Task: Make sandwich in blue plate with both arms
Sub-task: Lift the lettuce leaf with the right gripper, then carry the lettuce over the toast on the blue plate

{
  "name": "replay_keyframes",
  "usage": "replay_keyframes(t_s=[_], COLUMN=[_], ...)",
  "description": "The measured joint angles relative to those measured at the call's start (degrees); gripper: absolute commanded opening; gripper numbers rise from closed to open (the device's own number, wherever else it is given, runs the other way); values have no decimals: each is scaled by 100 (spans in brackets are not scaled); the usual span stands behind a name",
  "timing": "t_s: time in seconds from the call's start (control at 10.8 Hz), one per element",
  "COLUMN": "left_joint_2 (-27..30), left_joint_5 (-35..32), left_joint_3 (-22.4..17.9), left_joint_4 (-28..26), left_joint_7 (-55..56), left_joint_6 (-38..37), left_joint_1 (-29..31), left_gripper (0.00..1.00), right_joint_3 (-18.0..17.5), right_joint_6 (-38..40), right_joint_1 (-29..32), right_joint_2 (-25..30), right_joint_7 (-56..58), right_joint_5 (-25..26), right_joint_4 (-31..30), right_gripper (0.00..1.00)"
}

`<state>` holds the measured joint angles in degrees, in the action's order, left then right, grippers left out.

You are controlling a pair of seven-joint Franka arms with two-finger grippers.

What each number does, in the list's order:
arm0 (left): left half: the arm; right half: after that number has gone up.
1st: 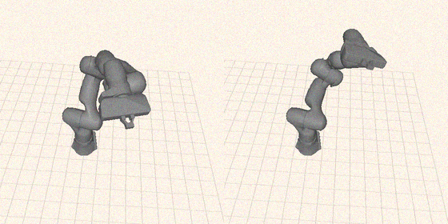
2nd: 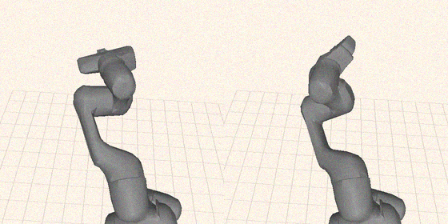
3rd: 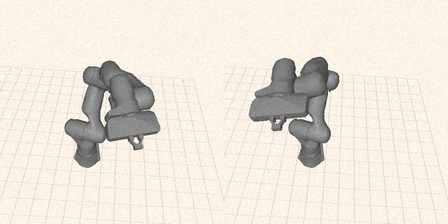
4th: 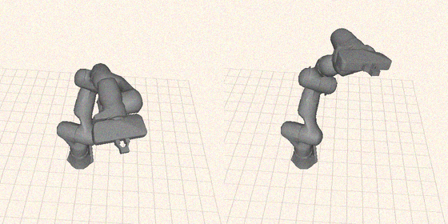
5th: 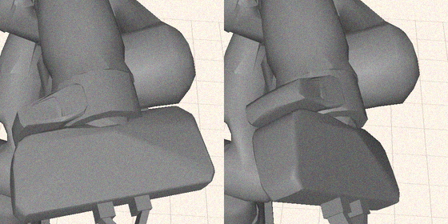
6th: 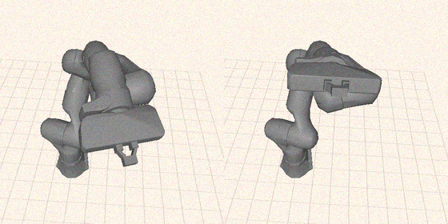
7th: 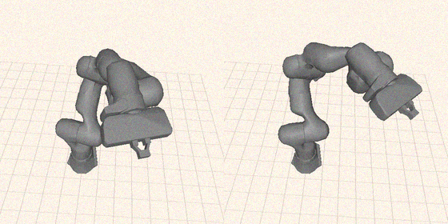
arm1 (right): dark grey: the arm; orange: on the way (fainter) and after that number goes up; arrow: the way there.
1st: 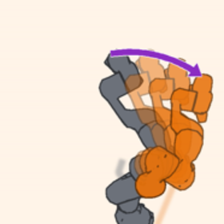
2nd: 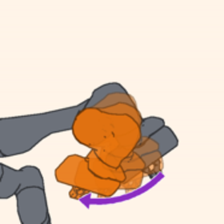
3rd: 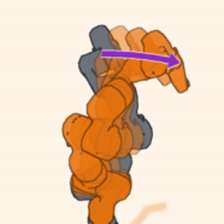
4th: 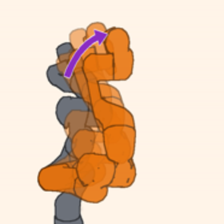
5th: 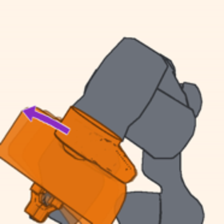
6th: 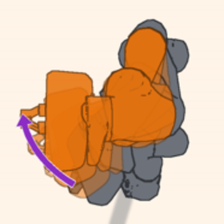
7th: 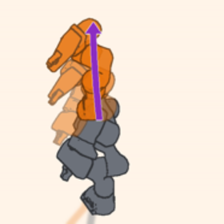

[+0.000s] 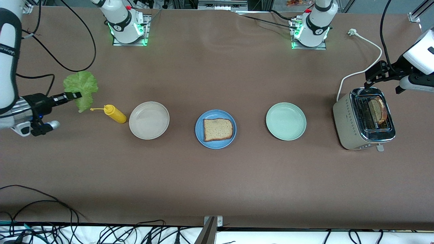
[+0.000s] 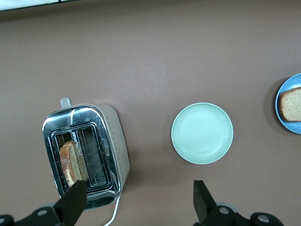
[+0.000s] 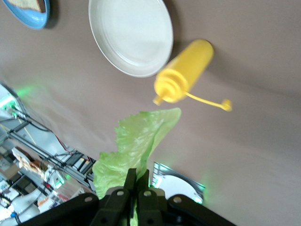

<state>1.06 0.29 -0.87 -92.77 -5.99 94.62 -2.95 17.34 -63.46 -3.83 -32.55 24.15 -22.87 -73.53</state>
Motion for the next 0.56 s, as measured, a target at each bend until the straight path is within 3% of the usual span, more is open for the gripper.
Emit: replay_keyframes(t_s=[0.28,0.56], left_joint_2=[-2,-5], left_joint_5=[0,0], left_joint_3=[0,1], left_joint_4=[0,-1], left_joint_7=[0,0], left_joint_6=[0,0], left_joint_1=[1,1], left_gripper=[100,100], right_joint_3=[-15,-37], right_joint_6=[-478,-1366], right_joint_1=[-685,-1593], right_joint_2=[1,-4], right_joint_7=[-1337,-2698], right_joint_5=[-567,-797], right_joint_4=[5,3], right_gripper=[0,0])
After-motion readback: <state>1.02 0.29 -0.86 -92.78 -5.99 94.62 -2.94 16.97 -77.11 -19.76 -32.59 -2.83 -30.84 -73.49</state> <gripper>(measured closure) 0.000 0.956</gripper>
